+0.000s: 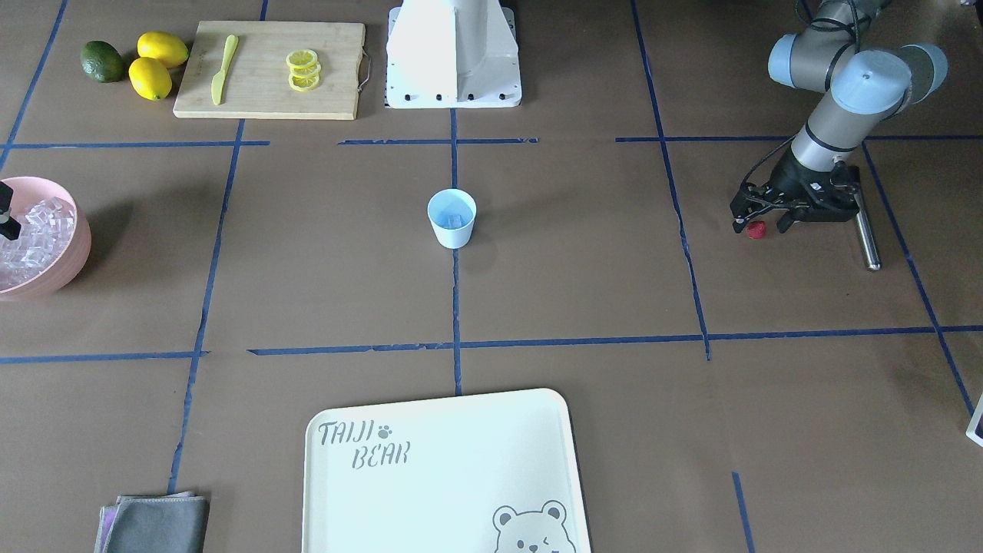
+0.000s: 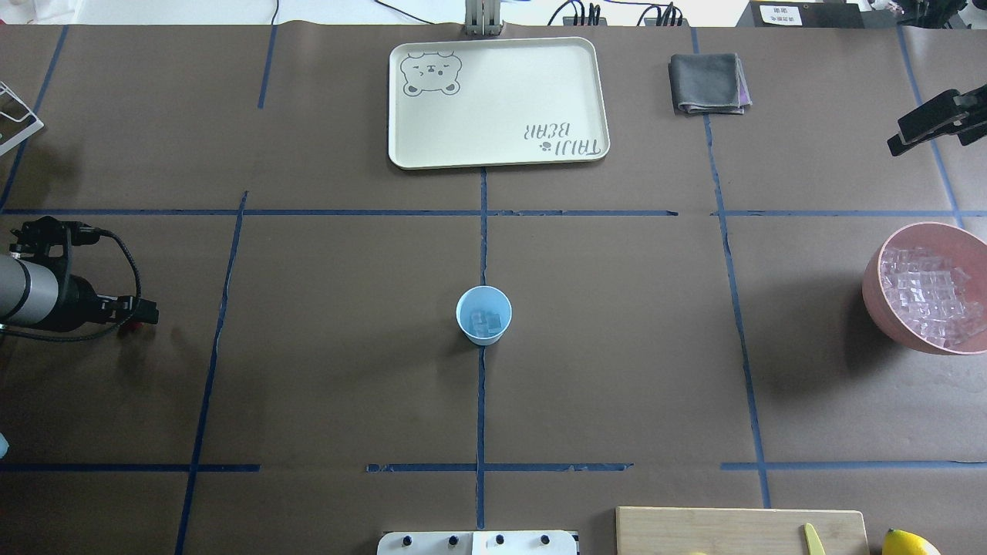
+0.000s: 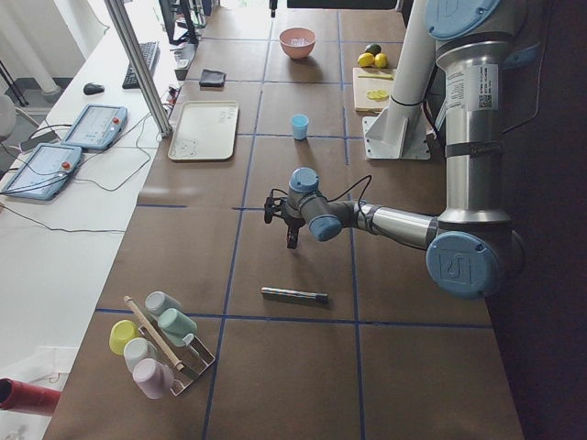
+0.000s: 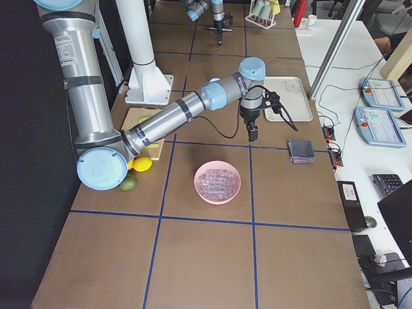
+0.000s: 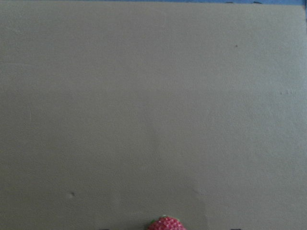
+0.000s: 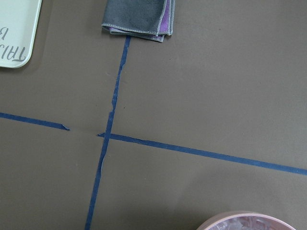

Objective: Mash ice and strawberries in cup
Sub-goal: 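Lower the left gripper onto the red strawberry and grasp it, then lift the strawberry with the left gripper and carry it over the cup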

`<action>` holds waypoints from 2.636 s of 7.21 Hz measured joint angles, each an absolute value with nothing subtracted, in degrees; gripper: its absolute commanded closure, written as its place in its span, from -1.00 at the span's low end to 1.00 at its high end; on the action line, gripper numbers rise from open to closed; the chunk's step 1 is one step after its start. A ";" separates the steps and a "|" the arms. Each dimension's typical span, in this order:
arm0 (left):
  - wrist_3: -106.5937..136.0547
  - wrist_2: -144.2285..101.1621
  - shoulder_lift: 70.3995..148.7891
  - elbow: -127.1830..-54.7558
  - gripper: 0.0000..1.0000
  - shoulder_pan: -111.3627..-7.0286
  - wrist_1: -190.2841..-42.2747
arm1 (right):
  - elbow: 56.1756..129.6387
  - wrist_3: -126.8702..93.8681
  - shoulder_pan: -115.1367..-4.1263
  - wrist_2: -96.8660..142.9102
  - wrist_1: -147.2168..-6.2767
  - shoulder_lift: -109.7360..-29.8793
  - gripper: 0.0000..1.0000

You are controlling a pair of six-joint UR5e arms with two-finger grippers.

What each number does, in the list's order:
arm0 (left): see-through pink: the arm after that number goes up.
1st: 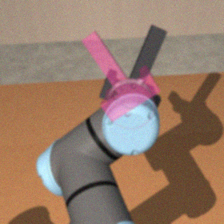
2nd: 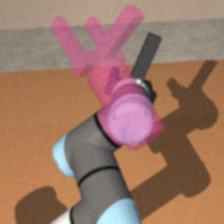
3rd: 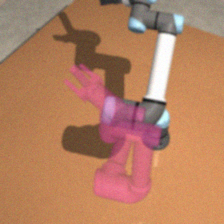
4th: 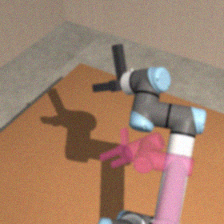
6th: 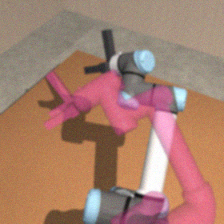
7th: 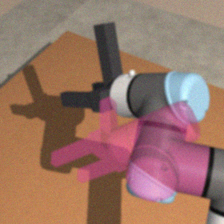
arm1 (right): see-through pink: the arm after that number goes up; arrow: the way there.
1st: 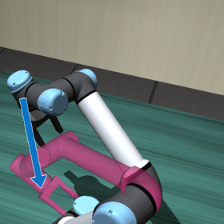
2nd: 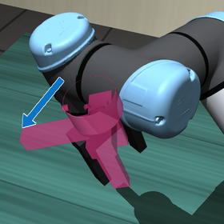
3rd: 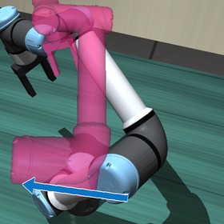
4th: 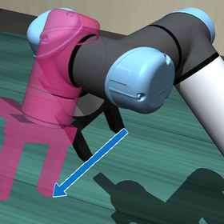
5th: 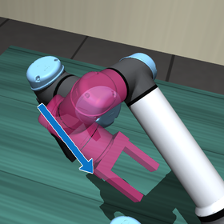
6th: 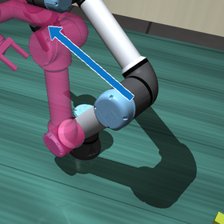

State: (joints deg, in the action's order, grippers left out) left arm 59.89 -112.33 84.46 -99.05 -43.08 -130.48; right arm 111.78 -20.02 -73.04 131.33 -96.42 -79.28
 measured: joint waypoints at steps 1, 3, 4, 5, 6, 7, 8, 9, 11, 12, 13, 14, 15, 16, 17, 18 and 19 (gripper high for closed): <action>59.88 -112.32 84.46 -99.01 0.30 -43.07 -130.45 | 111.79 -20.10 -73.04 131.37 -96.42 -79.28 -0.99; 59.80 -112.15 84.36 -98.82 0.89 -43.07 -130.43 | 111.95 -20.20 -73.04 131.95 -96.42 -79.33 -0.99; 59.78 -111.75 84.33 -98.75 1.00 -43.07 -130.42 | 112.07 -20.21 -73.04 132.23 -96.42 -79.39 -0.99; 59.81 -111.48 84.29 -99.01 1.00 -43.13 -130.31 | 112.09 -20.17 -73.04 132.34 -96.42 -79.45 -0.99; 59.88 -111.92 84.26 -100.26 1.00 -43.34 -129.49 | 112.06 -19.94 -73.17 132.41 -96.40 -79.71 -0.99; 59.92 -112.92 84.47 -102.77 1.00 -43.52 -126.65 | 111.99 -19.25 -73.53 132.46 -96.36 -80.32 -0.99; 59.96 -113.81 85.10 -106.29 1.00 -43.49 -122.03 | 111.88 -17.23 -74.39 132.44 -96.34 -81.42 -0.99; 60.06 -114.76 86.90 -109.99 1.00 -43.41 -116.14 | 111.65 -13.96 -75.86 132.42 -96.33 -82.99 -0.99; 63.79 -116.99 98.58 -115.03 1.00 -43.24 -99.64 | 110.74 -6.82 -79.72 132.91 -96.33 -87.13 -0.99; 67.57 -117.76 107.03 -115.68 1.00 -42.54 -91.06 | 110.30 -3.50 -81.73 133.65 -96.31 -89.37 -0.99; 71.84 -118.18 114.51 -115.27 1.00 -40.95 -85.28 | 109.44 -0.24 -83.64 134.25 -96.27 -91.21 -0.99; 75.72 -118.28 120.28 -113.51 1.00 -39.28 -83.02 | 108.14 2.86 -85.33 134.51 -96.25 -92.26 -0.99; 78.81 -118.23 125.41 -110.36 1.00 -37.70 -82.42 | 106.94 5.21 -86.77 134.60 -96.22 -92.71 -0.99; 80.89 -118.14 129.45 -107.14 1.00 -36.47 -82.39 | 106.20 6.58 -87.60 134.63 -96.18 -92.87 -0.99; 82.02 -118.00 132.08 -104.97 1.00 -35.52 -82.44 | 105.70 7.46 -88.02 134.64 -96.16 -92.91 -0.99; 82.77 -117.30 133.28 -104.01 1.00 -34.39 -82.59 | 105.41 8.11 -88.29 134.65 -96.16 -93.05 -0.99; 83.71 -115.62 133.98 -103.10 1.00 -32.72 -83.37 | 105.16 8.70 -88.46 134.65 -96.15 -93.19 -0.99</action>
